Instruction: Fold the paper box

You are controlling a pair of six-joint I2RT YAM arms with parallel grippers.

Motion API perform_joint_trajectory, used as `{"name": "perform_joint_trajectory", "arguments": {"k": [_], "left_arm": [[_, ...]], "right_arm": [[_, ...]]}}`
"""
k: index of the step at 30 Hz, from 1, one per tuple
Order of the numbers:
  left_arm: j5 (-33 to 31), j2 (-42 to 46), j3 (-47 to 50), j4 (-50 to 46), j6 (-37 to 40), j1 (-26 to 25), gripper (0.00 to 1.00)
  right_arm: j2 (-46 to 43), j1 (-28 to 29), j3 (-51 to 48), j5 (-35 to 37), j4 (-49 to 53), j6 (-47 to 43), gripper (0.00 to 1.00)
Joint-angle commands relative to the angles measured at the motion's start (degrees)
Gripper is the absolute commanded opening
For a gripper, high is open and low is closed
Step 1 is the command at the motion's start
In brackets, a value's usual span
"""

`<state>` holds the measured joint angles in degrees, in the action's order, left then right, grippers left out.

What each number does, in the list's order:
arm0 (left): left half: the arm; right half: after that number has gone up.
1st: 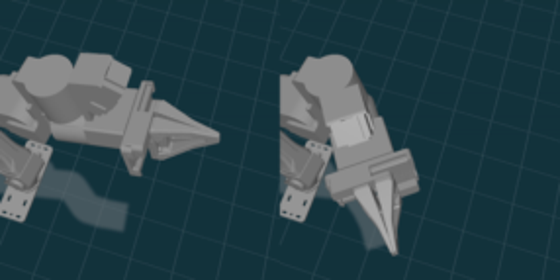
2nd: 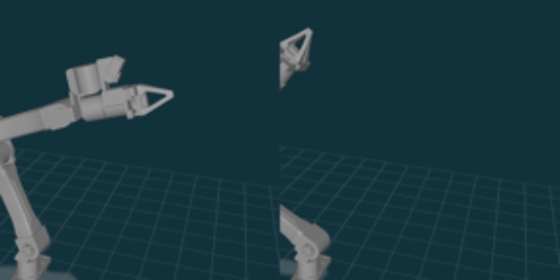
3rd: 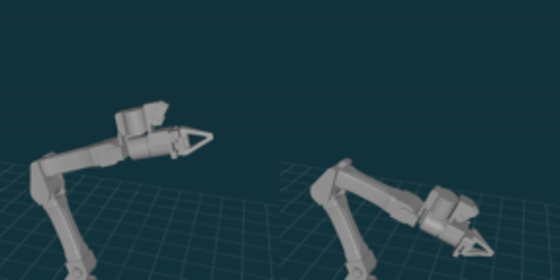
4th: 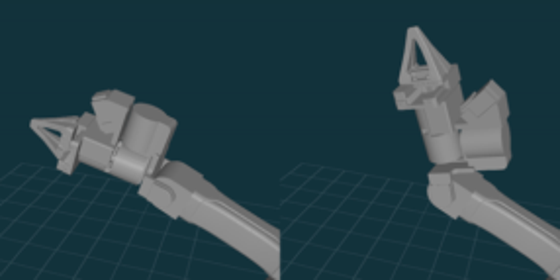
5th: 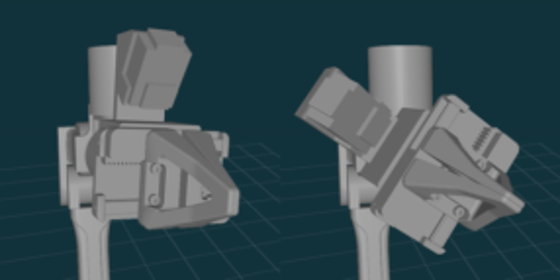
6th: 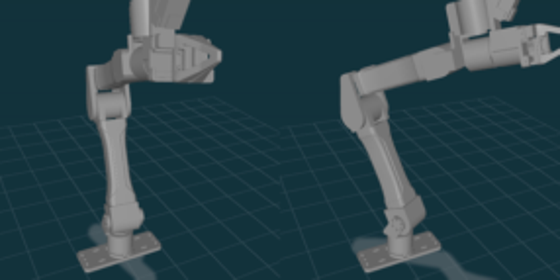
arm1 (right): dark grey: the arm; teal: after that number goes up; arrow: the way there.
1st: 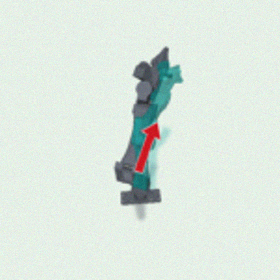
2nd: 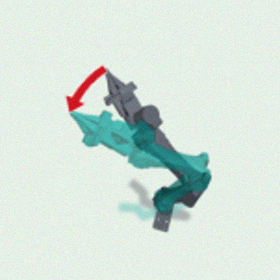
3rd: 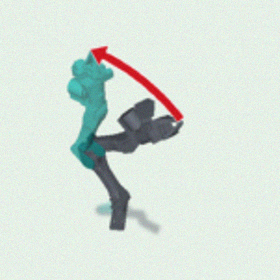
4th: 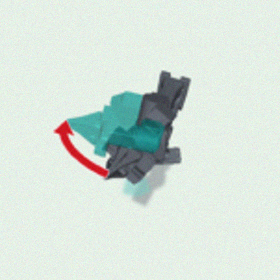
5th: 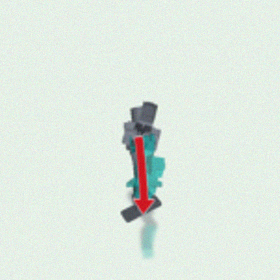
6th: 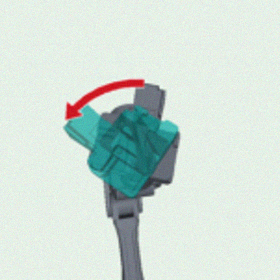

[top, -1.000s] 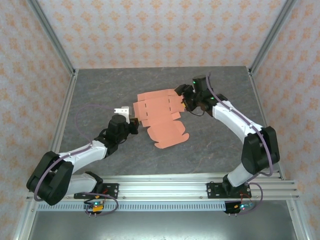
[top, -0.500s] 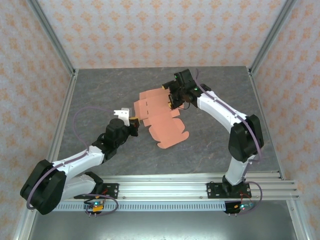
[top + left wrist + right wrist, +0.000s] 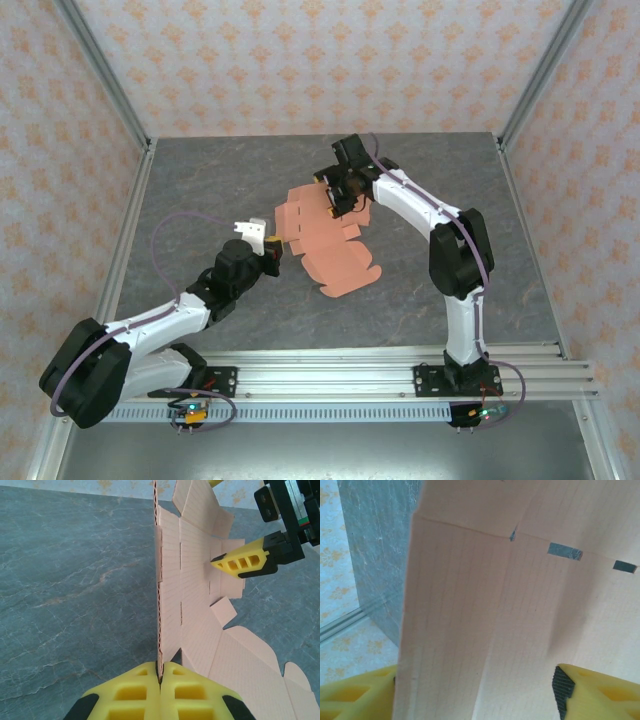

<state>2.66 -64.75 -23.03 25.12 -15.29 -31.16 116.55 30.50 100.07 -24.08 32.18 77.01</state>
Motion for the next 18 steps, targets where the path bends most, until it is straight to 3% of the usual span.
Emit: {"name": "perform_joint_trajectory", "arguments": {"k": [1, 3, 10, 16, 18], "left_arm": [[-2.77, 0.53, 0.04, 1.96, 0.83, -0.5, 0.0], [-3.48, 0.6, 0.0, 1.68, 0.71, -0.48, 0.0], [-4.94, -0.15, -0.32, 0.98, 0.44, -0.42, 0.0], [-5.47, -0.82, -0.66, 0.84, 0.15, -0.46, 0.0], [-5.86, -0.84, -0.67, 0.65, 0.09, -0.43, 0.0]], "right_arm": [[-0.28, 0.19, 1.84, -0.83, 1.85, -1.27, 0.67], [-0.73, 0.12, 0.78, -0.89, 0.78, -1.33, 0.57], [-1.96, 0.11, 0.64, 0.8, -0.2, -4.0, 0.48], [-3.25, 0.09, -0.29, 2.53, -1.3, -4.8, 0.23], [-3.26, 0.14, -0.49, 2.38, -1.78, -4.93, 0.21]]}}
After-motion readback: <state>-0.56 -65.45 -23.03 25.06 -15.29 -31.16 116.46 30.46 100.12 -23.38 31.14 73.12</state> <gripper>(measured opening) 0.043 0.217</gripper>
